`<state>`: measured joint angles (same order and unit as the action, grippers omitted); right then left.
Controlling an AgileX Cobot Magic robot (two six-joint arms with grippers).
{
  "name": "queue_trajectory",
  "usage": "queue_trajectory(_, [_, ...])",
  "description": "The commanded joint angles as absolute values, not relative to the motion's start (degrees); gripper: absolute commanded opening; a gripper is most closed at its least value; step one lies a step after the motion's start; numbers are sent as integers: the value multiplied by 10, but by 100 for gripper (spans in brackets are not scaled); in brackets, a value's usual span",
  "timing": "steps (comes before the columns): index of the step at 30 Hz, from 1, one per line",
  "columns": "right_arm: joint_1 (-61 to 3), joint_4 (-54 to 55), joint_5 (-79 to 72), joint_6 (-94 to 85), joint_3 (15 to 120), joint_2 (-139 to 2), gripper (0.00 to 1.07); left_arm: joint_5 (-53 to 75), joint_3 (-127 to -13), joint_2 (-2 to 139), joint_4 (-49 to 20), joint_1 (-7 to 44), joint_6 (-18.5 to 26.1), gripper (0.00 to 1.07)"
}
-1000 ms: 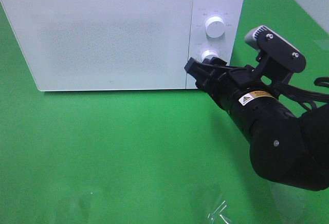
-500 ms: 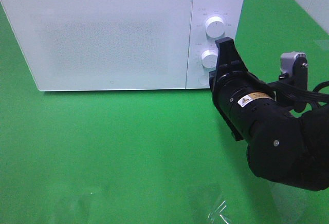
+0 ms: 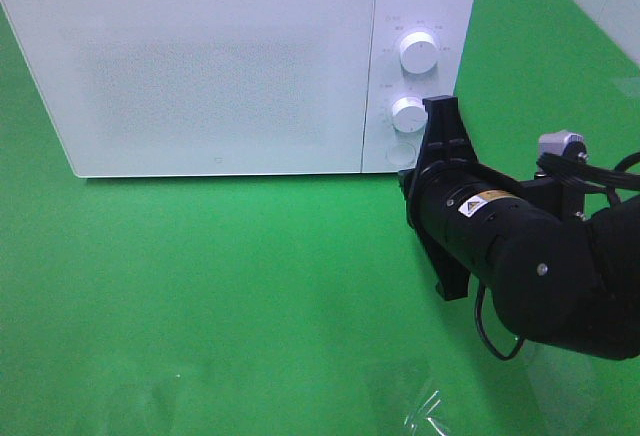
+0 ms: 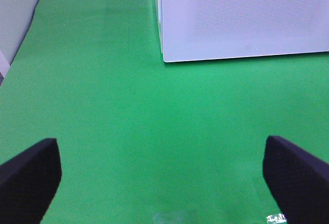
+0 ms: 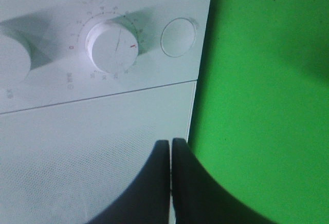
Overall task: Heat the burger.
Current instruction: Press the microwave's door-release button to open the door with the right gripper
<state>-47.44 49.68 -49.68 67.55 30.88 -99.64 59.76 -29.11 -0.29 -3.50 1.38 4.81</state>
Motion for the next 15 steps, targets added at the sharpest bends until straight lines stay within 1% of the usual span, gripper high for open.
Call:
queue_trajectory(1, [-446, 466, -488, 701, 315, -996, 0, 597, -289, -14, -36, 13, 48, 100])
queue_trajectory(8, [-418, 443, -480, 712, 315, -1010, 0, 597, -289, -14, -36, 13, 48, 100])
queue_trajectory(9, [-411, 424, -481, 737, 319, -1024, 0, 597, -289, -14, -36, 13, 48, 100])
queue_trajectory(12, [-408, 413, -481, 749, 321, -1031, 0, 597, -289, -14, -36, 13, 47, 100])
queue_trajectory(15, [-407, 400, -489, 773, 343, -1072, 0, 597, -289, -14, -36, 13, 47, 100])
